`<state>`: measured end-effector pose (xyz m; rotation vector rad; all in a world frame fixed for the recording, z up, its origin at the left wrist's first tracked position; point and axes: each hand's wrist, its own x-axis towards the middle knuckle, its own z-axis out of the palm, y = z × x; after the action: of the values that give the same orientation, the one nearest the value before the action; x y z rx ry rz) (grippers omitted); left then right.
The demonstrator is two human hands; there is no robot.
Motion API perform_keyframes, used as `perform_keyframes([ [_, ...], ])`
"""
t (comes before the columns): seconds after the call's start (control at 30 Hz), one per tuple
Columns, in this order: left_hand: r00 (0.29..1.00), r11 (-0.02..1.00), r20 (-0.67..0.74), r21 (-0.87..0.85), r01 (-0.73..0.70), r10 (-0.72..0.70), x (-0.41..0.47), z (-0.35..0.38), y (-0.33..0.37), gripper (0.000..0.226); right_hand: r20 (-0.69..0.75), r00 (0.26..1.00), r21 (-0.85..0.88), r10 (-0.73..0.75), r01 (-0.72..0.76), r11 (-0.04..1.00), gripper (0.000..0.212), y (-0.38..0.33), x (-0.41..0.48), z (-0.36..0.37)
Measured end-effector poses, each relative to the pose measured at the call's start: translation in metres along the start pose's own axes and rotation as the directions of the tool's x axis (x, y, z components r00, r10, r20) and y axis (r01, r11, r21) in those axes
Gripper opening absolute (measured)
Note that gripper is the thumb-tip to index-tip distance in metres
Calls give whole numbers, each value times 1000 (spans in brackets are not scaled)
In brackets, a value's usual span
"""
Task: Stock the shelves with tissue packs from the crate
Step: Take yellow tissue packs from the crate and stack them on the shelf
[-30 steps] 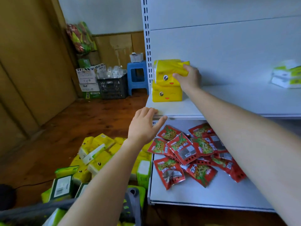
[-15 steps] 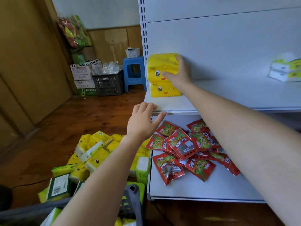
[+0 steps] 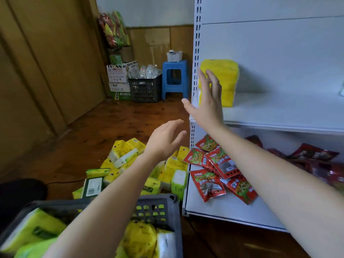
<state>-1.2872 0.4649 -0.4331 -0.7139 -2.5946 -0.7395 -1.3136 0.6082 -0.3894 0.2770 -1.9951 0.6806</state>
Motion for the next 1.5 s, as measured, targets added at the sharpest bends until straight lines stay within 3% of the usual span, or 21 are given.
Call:
perform_keyframes([
  [0.1, 990, 990, 26, 20, 138, -139, -52, -12, -48, 46, 208, 977, 168, 50, -86, 982, 70, -43, -54, 31],
  [0.17, 970, 972, 66, 57, 229, -233, -89, -19, -77, 42, 382, 921, 270, 78, -192, 943, 70, -73, -99, 52],
  [0.27, 944, 948, 103, 85, 306, -314, -144, -28, -103, 40, 607, 793, 295, 57, -291, 910, 67, -102, -160, 69],
  [0.37, 926, 935, 192, 212, 285, -326, -194, -34, -129, 39, 760, 648, 245, -49, -216, 945, 62, -113, -198, 74],
  [0.53, 860, 867, 235, 341, 363, -452, -232, -53, -163, 39, 907, 401, 233, -128, -225, 946, 59, -121, -221, 79],
  [0.63, 838, 858, 300, 398, 325, -456, -238, -53, -167, 40, 952, 280, 176, -123, -171, 970, 57, -114, -225, 85],
  [0.8, 853, 879, 352, 422, 222, -385, -235, -51, -162, 44, 983, 151, 117, -104, -85, 989, 59, -101, -247, 91],
  [0.97, 832, 881, 412, 441, 173, -370, -232, -49, -161, 41, 1000, -7, 24, -25, -26, 999, 79, -92, -263, 96],
  [1.1, 823, 872, 433, 468, 144, -368, -232, -51, -163, 38, 998, -47, -45, 43, -58, 997, 86, -93, -275, 101],
  [1.27, 822, 878, 429, 450, 164, -374, -233, -51, -161, 34, 993, -8, -121, 121, -115, 986, 85, -95, -277, 106],
  [1.4, 820, 877, 430, 450, 169, -378, -234, -51, -163, 34, 982, -67, -184, 175, -155, 971, 90, -93, -278, 105],
  [1.5, 816, 874, 434, 457, 166, -382, -234, -50, -163, 35, 980, -72, -195, 187, -127, 973, 92, -90, -277, 106],
])
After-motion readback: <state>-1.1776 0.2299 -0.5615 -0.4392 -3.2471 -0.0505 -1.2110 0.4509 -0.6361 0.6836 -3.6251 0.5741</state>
